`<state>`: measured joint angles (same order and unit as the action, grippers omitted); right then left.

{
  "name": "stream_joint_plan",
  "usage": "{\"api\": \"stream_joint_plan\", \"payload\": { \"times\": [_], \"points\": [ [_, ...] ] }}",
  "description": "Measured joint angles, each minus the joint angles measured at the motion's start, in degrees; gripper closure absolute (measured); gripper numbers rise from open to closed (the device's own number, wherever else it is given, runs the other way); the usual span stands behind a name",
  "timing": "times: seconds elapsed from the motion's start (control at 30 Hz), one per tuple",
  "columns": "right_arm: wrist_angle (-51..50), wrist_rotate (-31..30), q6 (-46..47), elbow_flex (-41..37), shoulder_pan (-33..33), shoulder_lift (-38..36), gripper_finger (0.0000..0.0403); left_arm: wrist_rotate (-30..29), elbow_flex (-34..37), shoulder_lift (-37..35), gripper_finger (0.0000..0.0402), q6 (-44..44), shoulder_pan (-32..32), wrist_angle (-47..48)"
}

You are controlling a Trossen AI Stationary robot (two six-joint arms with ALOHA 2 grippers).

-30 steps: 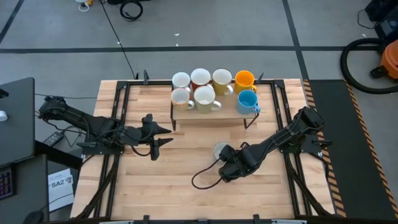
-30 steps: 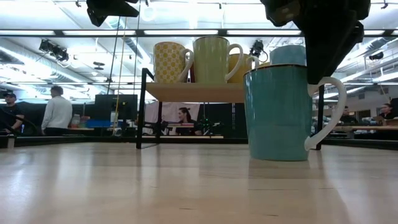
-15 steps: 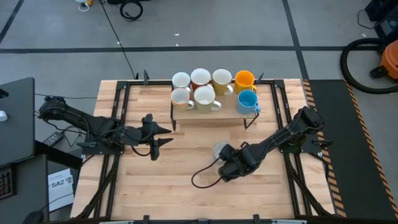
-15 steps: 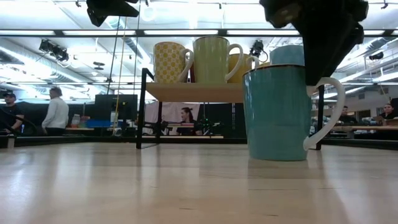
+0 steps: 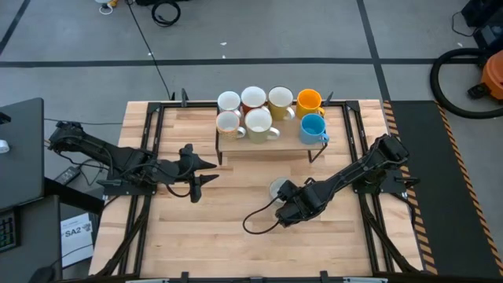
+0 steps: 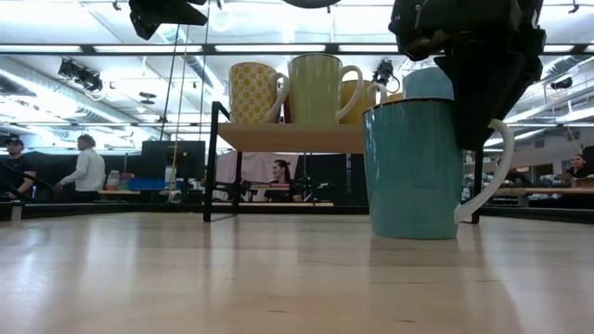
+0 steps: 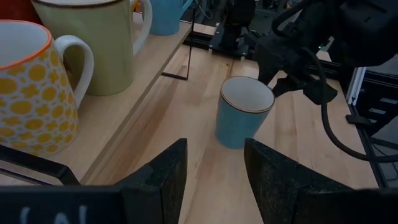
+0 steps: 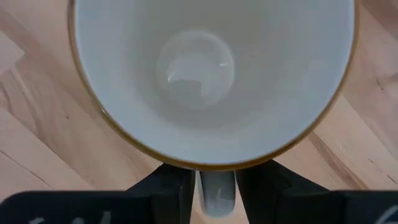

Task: Place coffee mugs
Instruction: Put the blue mug on the shelf

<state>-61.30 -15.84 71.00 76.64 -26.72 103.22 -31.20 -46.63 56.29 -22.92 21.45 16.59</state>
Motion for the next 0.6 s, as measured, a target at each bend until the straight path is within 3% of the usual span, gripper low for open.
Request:
{"api": "stream_joint_plan", "payload": {
  "times": [0.23,0.6],
  "points": [
    [-0.03,-0.01,0.05,0.02,-0.02,0.00,0.0330,0.00,0.00,0.00,0.0235,0.00,0.02,0.01],
    [-1.94,0.86,-1.57,1.93,-0.02,0.00,0.0332,0.00,0.00,0.00,0.0235,0.00,0.00,-0.01]
  ]
}}
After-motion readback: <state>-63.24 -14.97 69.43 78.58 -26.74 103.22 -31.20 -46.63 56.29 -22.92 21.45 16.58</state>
